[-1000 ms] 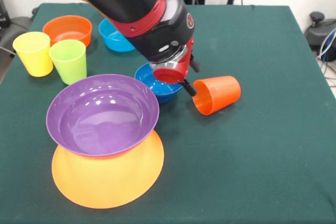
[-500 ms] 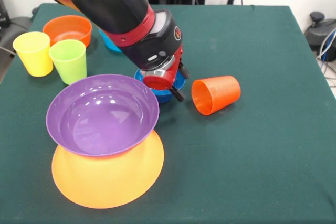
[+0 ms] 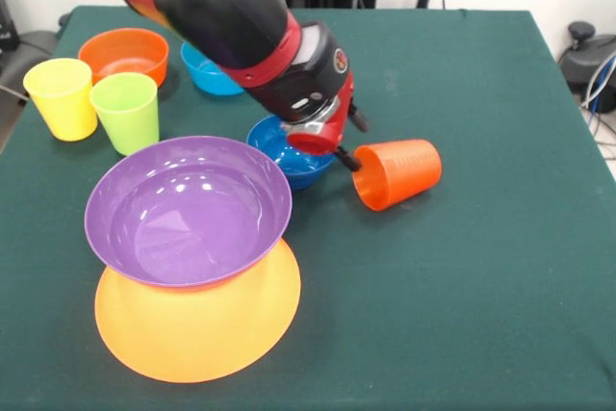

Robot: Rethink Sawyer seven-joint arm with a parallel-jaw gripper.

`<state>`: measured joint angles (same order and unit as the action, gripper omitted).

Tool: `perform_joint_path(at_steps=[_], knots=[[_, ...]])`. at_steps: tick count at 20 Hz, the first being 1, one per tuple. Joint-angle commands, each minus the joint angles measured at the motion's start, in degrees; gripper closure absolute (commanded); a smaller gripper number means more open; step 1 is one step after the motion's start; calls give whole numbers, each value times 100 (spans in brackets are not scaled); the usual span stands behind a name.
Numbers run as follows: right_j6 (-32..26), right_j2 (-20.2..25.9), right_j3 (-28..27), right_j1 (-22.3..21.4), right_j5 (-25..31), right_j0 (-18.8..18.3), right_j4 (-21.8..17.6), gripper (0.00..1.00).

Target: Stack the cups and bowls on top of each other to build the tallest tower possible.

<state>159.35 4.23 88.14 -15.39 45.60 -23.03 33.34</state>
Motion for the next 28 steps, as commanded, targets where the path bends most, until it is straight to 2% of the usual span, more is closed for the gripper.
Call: perform_joint_path(at_steps=[1,6,9,10,11,16,21,26,28], knots=[[-1134,1004,721,-172,-213,-69,-462,0],[-1028,1130,598,-175,-125,-132,-611,0],[-1193,1331,621,-112,-359,-253,-717,0],[-1352,1394,643,-113,-603,-295,-855,0],[-1356,1489,633,-95,-743,-361,-1037,100],[-1652,1697,620,-72,-1346,-492,-1507,100],[-1308,1810,543,-73,-1432,-582,-1869,100],[-679,1928,861,-305,-1370,-667,-1790,100],[-621,1876,888,-398,-1341,-651,-1844,100]])
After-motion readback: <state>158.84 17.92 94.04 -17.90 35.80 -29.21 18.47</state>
